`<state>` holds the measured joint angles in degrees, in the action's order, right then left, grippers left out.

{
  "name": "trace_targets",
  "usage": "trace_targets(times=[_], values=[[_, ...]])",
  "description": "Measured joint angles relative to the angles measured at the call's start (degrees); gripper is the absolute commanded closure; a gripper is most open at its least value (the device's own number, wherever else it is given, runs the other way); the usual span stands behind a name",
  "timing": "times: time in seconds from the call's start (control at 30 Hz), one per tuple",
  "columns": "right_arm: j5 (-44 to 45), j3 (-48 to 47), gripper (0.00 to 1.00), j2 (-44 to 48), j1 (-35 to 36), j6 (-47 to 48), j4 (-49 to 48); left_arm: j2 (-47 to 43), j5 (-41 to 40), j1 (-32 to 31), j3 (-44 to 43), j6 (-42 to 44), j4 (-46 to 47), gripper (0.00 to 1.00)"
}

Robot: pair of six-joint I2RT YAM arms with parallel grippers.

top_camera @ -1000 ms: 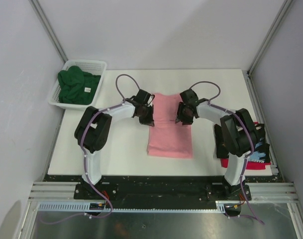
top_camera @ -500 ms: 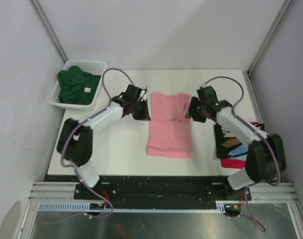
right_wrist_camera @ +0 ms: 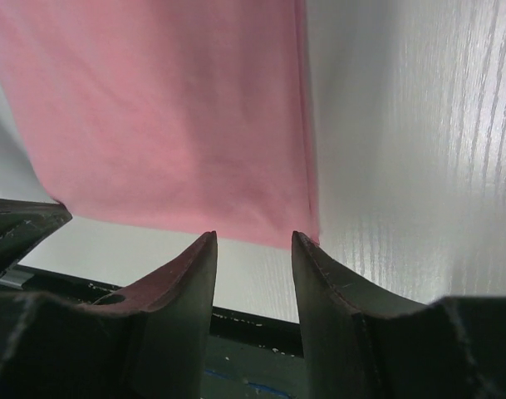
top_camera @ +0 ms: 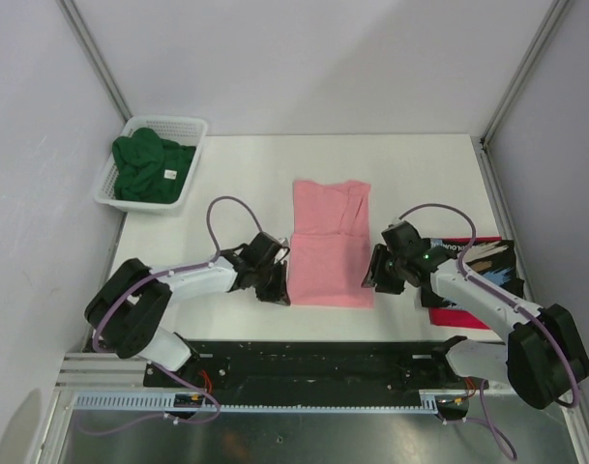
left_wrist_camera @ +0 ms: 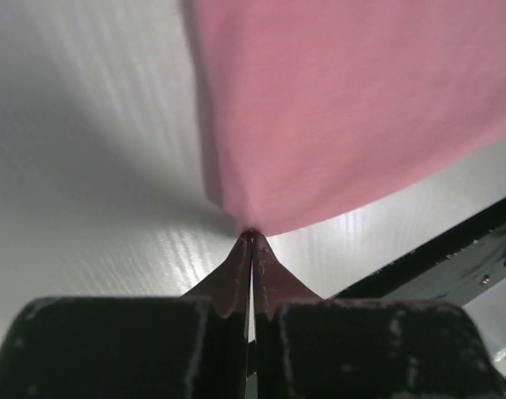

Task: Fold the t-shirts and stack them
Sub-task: Grab one side of the 2/3 rectangular tshirt with both arms

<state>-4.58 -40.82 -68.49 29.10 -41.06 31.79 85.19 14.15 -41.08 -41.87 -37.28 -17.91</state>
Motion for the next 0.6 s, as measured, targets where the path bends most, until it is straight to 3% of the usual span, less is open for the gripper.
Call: trace_targets(times=[0.27, 0.6], values=[[1.05, 3.06, 0.54, 0.07, 0.85, -1.42, -0.35, -0.20, -0.46, -0.07, 2.89, -2.45, 3.28, 0.96], [2.34, 6.49, 0.54, 0.70, 1.05, -2.08, -0.59, -7.80, -0.46, -0.07, 4.22, -3.26, 3.85, 0.94]])
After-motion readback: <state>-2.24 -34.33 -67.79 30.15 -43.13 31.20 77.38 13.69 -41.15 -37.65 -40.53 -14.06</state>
